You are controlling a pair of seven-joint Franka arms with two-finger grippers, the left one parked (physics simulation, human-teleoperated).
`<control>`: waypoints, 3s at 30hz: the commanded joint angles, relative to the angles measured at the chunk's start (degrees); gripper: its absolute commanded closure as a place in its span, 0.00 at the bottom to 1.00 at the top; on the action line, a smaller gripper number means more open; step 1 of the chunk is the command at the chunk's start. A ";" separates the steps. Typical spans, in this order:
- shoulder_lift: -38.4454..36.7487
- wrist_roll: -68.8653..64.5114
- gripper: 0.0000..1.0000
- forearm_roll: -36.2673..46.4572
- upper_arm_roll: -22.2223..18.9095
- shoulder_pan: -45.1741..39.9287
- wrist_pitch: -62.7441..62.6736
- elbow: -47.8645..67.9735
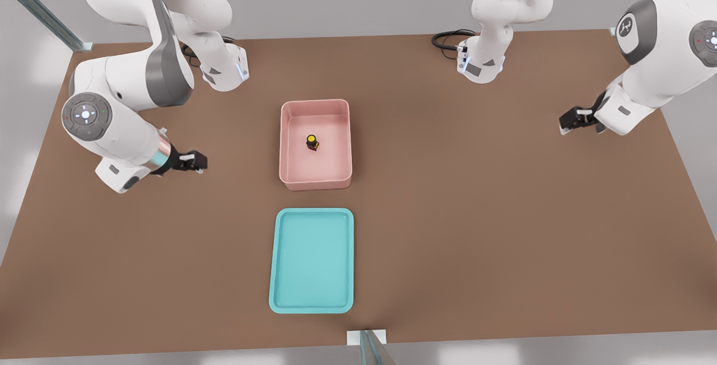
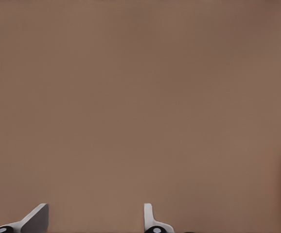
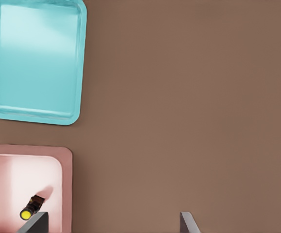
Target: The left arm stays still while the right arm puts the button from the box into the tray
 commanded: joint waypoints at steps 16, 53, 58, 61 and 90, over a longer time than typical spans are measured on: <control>-2.61 59.41 0.00 5.31 -5.17 37.46 45.20 -48.48; 4.24 60.38 0.30 14.63 -4.99 39.48 64.53 -59.91; 4.59 58.44 0.41 14.45 -5.08 39.39 64.53 -59.82; 4.59 57.56 0.47 14.28 -5.08 39.39 64.44 -59.91; 6.26 34.54 0.56 14.63 -11.76 32.89 38.78 -28.10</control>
